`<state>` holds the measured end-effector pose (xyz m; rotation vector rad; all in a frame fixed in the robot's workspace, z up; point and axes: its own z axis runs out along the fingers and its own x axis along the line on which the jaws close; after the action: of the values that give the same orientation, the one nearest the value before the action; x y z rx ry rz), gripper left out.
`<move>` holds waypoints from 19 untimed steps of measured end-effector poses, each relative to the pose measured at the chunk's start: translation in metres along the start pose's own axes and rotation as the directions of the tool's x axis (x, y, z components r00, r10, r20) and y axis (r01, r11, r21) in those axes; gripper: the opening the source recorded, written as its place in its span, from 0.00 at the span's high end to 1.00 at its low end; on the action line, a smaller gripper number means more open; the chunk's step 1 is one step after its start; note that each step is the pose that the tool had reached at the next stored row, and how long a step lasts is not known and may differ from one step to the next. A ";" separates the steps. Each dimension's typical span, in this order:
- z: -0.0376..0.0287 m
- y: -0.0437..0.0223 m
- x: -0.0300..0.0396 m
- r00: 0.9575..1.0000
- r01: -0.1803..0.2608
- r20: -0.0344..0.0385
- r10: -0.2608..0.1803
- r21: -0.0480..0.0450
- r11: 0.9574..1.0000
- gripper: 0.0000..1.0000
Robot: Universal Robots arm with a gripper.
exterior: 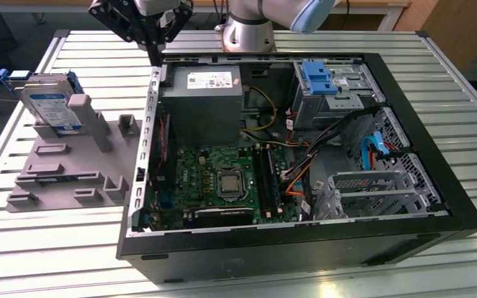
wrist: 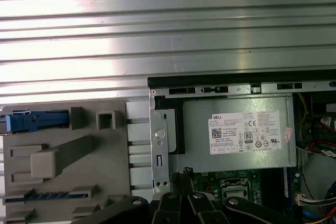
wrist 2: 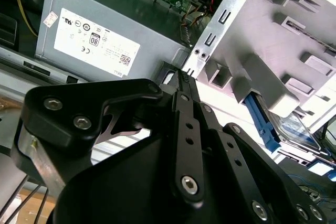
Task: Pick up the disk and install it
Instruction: 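Reach for the disk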
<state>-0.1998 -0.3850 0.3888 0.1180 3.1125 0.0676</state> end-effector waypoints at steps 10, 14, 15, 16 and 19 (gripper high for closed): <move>0.0005 -0.0003 0.0046 1.000 0.000 0.000 0.000 0.000 1.000 0.89; 0.0009 -0.0004 0.0057 1.000 0.000 -0.001 0.000 0.000 1.000 0.89; 0.0010 -0.0004 0.0059 1.000 0.000 -0.001 0.000 0.000 1.000 0.89; 0.0010 -0.0005 0.0062 1.000 0.000 -0.001 0.000 0.000 1.000 0.89; 0.0013 -0.0006 0.0072 1.000 0.000 -0.001 0.000 0.000 1.000 0.89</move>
<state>-0.2069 -0.3850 0.3873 0.1182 3.1133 0.0676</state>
